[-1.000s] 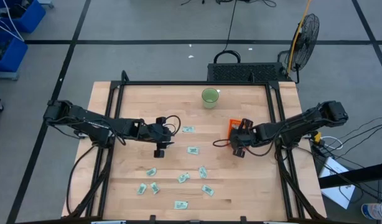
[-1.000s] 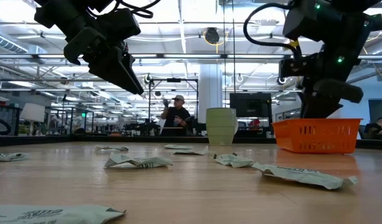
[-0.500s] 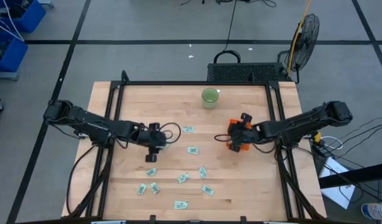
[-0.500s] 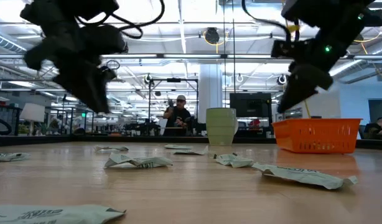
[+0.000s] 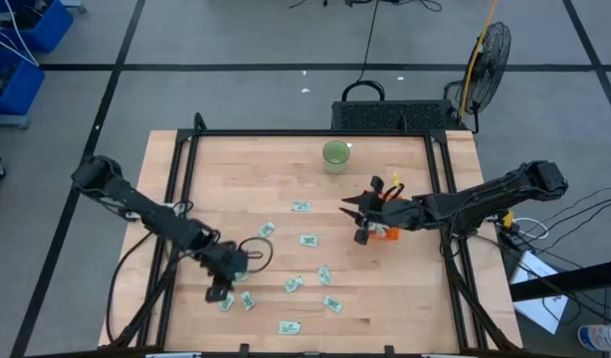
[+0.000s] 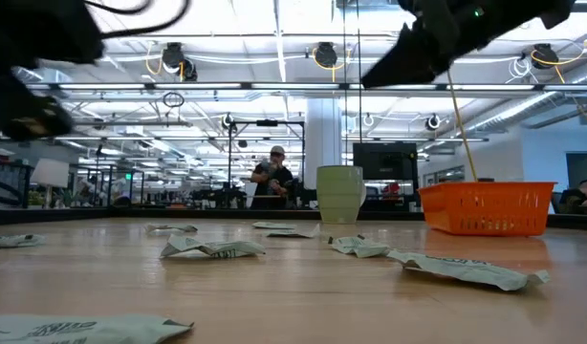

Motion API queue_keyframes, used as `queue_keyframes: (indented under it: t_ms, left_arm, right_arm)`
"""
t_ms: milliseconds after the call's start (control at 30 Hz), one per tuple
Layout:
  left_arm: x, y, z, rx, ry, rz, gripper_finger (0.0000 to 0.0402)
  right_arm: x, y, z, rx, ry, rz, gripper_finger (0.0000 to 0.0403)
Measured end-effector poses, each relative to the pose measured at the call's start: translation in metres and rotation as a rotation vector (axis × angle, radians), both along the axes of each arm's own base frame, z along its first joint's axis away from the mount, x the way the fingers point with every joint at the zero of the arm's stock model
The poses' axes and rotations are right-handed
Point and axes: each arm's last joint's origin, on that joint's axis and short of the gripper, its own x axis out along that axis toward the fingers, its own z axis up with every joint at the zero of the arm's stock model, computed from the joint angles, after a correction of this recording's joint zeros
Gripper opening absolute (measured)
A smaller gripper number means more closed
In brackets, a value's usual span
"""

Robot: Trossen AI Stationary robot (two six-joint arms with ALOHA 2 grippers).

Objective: Pick and place Stevia / Truvia into bins
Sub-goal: Put the light green packet into the orange basket

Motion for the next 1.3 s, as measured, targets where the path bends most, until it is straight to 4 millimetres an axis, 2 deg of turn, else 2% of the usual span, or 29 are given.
queue_keyframes:
  t_ms: [200,433,733,867,1100,1300]
  left_arm:
    - [-0.018,-0.027,0.000,0.032,0.019,0.080,0.0157]
    - [-0.030,-0.042,-0.008,0.166,-0.053,0.088,0.0157]
    - [-0.032,-0.056,-0.044,0.297,0.050,0.027,0.0157]
    - [-0.030,-0.058,-0.051,0.335,0.060,0.030,0.0157]
    - [-0.033,-0.057,-0.047,0.317,0.048,0.033,0.0157]
    - [-0.032,-0.057,-0.033,0.259,-0.016,0.048,0.0157]
  right_arm:
    - [0.003,0.002,0.009,-0.043,-0.081,0.030,0.0102]
    - [0.007,0.001,0.021,-0.065,-0.190,0.031,0.0102]
    - [0.009,0.001,0.034,-0.102,-0.310,0.037,0.0102]
    - [0.009,0.001,0.035,-0.130,-0.309,0.042,0.0102]
    - [0.009,-0.001,0.036,-0.145,-0.314,0.038,0.0102]
    - [0.009,-0.003,0.035,-0.129,-0.311,0.028,0.0102]
